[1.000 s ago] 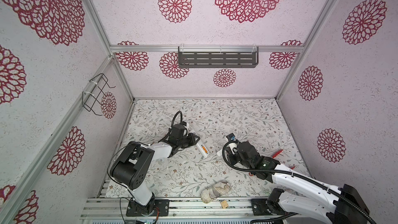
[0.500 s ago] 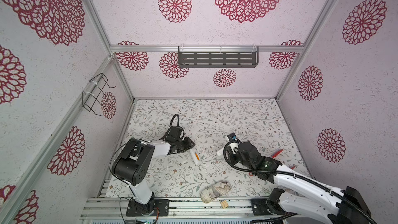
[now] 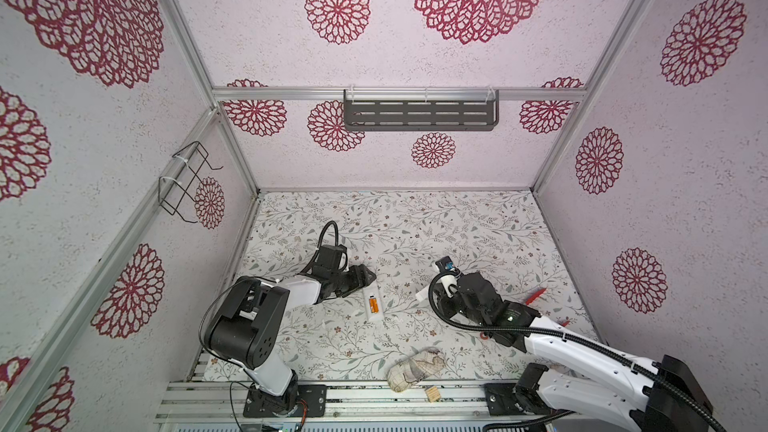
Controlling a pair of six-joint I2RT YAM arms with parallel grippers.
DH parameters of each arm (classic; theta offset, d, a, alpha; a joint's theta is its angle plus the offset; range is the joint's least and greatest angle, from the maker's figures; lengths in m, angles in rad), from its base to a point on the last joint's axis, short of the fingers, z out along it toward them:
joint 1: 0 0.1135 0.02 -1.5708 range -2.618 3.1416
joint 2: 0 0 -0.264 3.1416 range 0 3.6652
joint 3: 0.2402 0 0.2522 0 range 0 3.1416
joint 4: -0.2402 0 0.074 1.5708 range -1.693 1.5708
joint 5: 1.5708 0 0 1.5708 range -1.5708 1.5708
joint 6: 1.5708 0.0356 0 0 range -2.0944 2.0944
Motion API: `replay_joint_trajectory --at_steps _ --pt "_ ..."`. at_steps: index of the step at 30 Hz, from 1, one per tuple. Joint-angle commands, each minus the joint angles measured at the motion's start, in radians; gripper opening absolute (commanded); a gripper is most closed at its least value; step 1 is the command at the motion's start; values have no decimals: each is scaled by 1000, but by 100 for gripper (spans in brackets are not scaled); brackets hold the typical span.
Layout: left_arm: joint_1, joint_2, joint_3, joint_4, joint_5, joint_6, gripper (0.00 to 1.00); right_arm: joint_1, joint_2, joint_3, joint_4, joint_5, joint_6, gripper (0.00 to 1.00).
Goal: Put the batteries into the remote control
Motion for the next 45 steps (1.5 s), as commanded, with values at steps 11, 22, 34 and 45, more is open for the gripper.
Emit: replay_joint_trajectory --at_steps 11,22,34,45 --pt "-43 -314 -64 -308 78 79 98 5 72 27 130 -165 -155 0" --pt "-203 -435 -74 -187 262 62 92 19 88 53 203 -177 -187 0" --pt "-261 -417 -76 -24 360 45 51 87 101 37 359 -195 -212 0" --pt "-267 -438 -71 -63 333 68 13 97 132 46 398 -164 -209 4"
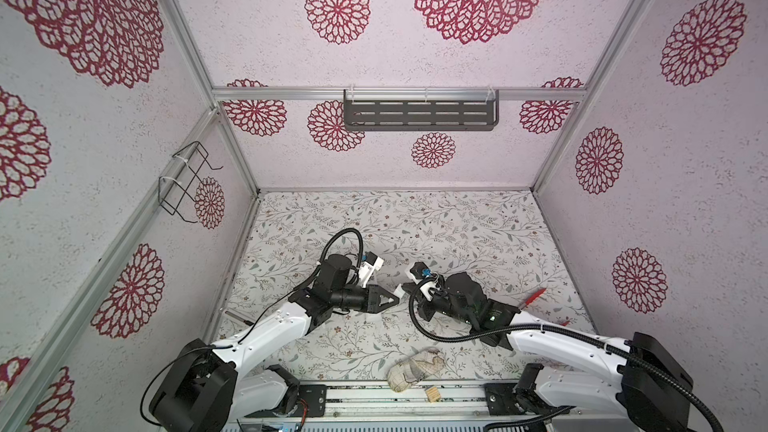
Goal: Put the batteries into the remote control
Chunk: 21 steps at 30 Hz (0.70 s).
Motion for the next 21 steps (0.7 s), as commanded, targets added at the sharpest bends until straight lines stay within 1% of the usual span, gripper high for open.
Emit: replay_joint_trajectory --at_steps 1,3,5,6,8,10,13,17,18,21 --pt "-6 -14 6 -17 -12 27 11 5 -3 31 57 11 -4 8" --pt "-5 -14 13 -47 -35 41 5 5 -8 36 58 13 20 24" --pt "-5 -22 22 -89 -83 59 3 4 -24 47 46 15 58 44" --pt "-4 -27 31 -121 -113 74 2 3 -31 54 37 26 85 51" --pt "-6 -41 52 -198 -199 109 1 0 -44 74 13 39 154 64" --pt "-6 -65 56 -234 -278 131 0 -10 -44 109 -27 65 268 80" --pt "-16 -115 33 -215 -381 129 0 -25 -15 180 -131 110 454 86" --pt "-54 -185 -5 -163 -511 126 0 -46 48 249 -196 47 650 90" --pt "-66 -204 -17 -148 -550 123 0 -52 63 249 -173 6 696 91" --pt "-95 -251 -52 -100 -628 111 0 -54 107 224 -22 -127 787 91"
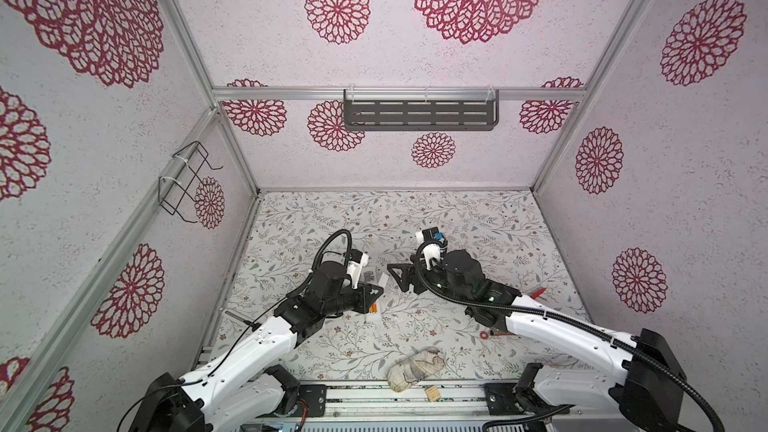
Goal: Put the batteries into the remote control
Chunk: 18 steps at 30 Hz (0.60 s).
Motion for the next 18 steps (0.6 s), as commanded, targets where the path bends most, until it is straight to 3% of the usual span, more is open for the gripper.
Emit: replay_joint_trajectory --at_steps 1,4,12,18 --pt "-36 -46 -45 85 -156 5 0 -4 48 -14 135 -153 213 91" --pt "-60 -88 -84 133 -207 -9 0 -4 95 -22 249 -227 263 89" --pt "-98 -152 -143 200 -264 -33 0 -3 196 -24 368 -277 302 85" --pt "-119 -156 -149 205 -290 -35 0 -3 272 -25 489 -310 348 69"
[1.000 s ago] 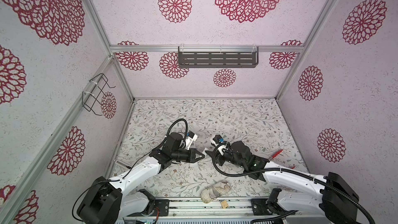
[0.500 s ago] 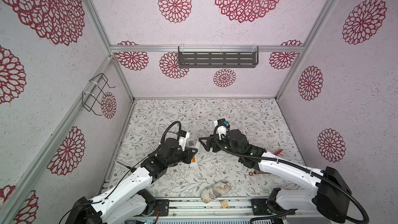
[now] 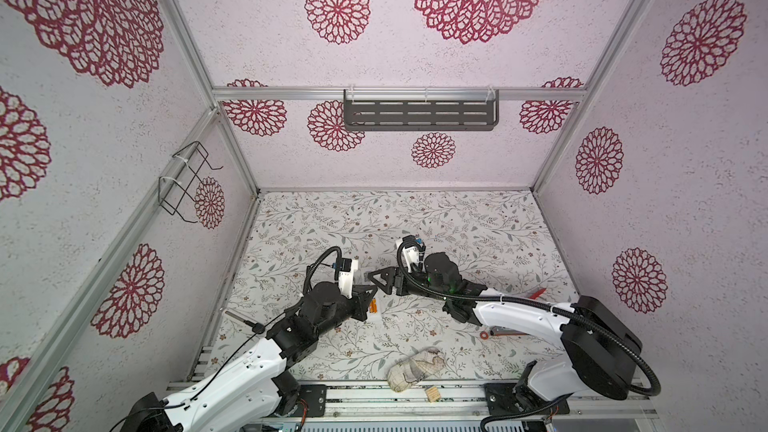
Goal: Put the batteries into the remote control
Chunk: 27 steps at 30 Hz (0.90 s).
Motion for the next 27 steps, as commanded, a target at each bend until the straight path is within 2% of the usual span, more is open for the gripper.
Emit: replay_joint_trajectory --at_steps 1,4,7,11,13,17,20,27 --pt "-22 -11 -11 45 -37 -7 0 -3 25 8 142 -38 52 65" --pt "-33 -11 -16 47 -52 -10 0 -1 53 3 204 -53 80 52" --pt "-45 -12 -15 29 -86 -7 0 0 65 7 198 -50 89 46" --pt "-62 -6 -13 9 -134 2 0 7 53 8 150 -13 81 45" --pt "-78 4 -7 -1 -169 11 0 12 50 26 90 -2 71 52" --pt "-118 27 5 -16 -259 22 0 23 50 67 -25 30 46 54" --pt "-145 48 16 -16 -308 31 0 28 50 63 -23 40 55 54" --pt "-186 77 21 -6 -376 30 0 30 65 64 -3 34 69 41"
